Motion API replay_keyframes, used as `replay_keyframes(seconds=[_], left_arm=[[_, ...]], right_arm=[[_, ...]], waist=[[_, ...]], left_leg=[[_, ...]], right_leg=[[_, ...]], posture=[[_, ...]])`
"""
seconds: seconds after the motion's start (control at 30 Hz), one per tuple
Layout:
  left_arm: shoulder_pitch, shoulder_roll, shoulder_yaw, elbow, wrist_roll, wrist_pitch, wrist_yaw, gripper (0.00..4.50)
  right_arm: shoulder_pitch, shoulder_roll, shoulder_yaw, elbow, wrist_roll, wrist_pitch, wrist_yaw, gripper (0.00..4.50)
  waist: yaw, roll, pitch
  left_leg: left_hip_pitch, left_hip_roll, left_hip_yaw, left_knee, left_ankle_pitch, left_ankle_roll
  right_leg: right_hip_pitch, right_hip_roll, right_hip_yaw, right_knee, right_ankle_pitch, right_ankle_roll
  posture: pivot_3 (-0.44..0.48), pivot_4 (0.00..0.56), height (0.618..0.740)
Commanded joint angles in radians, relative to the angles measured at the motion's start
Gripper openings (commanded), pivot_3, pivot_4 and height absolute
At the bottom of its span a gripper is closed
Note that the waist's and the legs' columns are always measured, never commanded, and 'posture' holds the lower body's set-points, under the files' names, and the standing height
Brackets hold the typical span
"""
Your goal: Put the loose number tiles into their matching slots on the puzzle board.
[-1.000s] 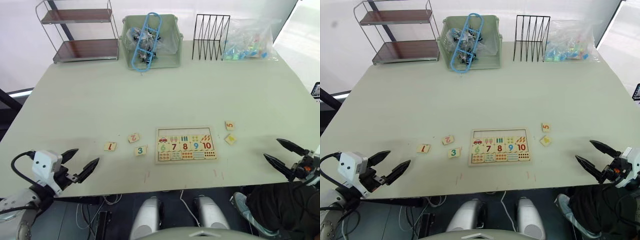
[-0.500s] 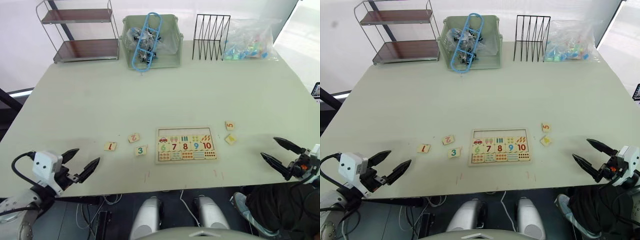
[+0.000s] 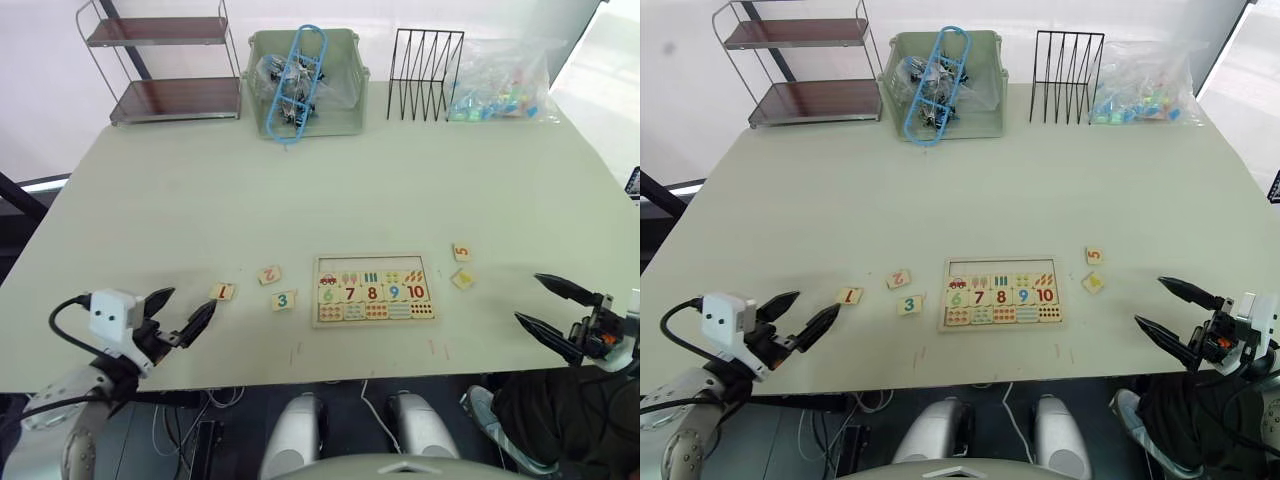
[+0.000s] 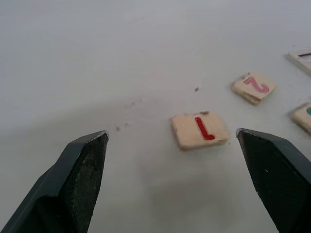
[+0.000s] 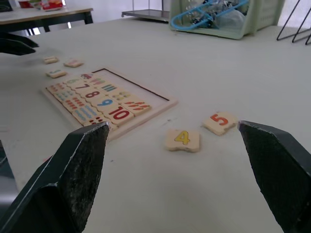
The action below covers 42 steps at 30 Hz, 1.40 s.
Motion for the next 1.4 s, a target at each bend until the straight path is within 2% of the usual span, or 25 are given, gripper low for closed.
replay_keyframes(seconds=[0.03, 0.33, 0.63, 0.87, 1.13, 1.4], left_arm=[[0.002, -0.055, -0.018, -0.11, -0.017, 0.06, 0.112, 4.5], [-0.042, -0.176, -0.127, -0.225, 0.073, 0.162, 0.365, 4.5], [-0.036, -0.244, -0.25, -0.31, 0.184, 0.213, 0.505, 4.5], [-0.068, -0.259, -0.274, -0.301, 0.225, 0.252, 0.556, 4.5], [-0.091, -0.224, -0.244, -0.273, 0.221, 0.292, 0.535, 4.5], [-0.099, -0.233, -0.231, -0.267, 0.213, 0.323, 0.536, 4.5]], right_arm=[[0.009, -0.028, -0.017, -0.045, 0.042, 0.018, 0.061, 4.45], [-0.001, -0.054, 0.014, -0.02, 0.047, -0.035, 0.244, 4.45], [0.013, -0.075, 0.055, -0.073, 0.111, -0.017, 0.261, 4.45], [0.005, -0.066, 0.047, -0.092, 0.106, 0.007, 0.259, 4.45], [-0.026, -0.071, 0.038, -0.079, 0.103, 0.031, 0.253, 4.45], [-0.024, -0.068, 0.028, -0.078, 0.103, 0.038, 0.254, 4.45]], waist=[[-0.002, 0.0, 0.0], [0.011, 0.0, -0.001], [0.017, 0.0, -0.001], [0.017, 0.0, -0.001], [0.017, 0.0, -0.001], [0.016, 0.0, -0.001]], left_leg=[[0.0, 0.0, 0.0, 0.0, 0.0, 0.0], [0.0, -0.001, -0.002, 0.0, 0.0, 0.0], [0.0, -0.001, -0.002, 0.0, 0.0, 0.0], [0.0, -0.001, -0.002, 0.0, 0.0, 0.0], [0.0, -0.002, -0.002, 0.0, 0.0, 0.0], [0.0, -0.002, -0.003, 0.0, 0.0, 0.0]], right_leg=[[0.0, -0.001, 0.0, 0.0, 0.0, 0.0], [0.001, 0.002, -0.001, 0.0, 0.0, 0.0], [0.001, 0.002, -0.001, 0.0, -0.001, -0.001], [0.001, 0.002, -0.001, 0.0, 0.0, -0.001], [0.001, 0.003, -0.002, 0.0, 0.0, -0.001], [0.001, 0.003, -0.002, 0.0, 0.0, 0.0]], posture=[[0.0, 0.15, 0.74], [0.0, 0.15, 0.74], [0.0, 0.15, 0.74], [0.0, 0.15, 0.74], [0.0, 0.15, 0.74], [0.0, 0.15, 0.74]])
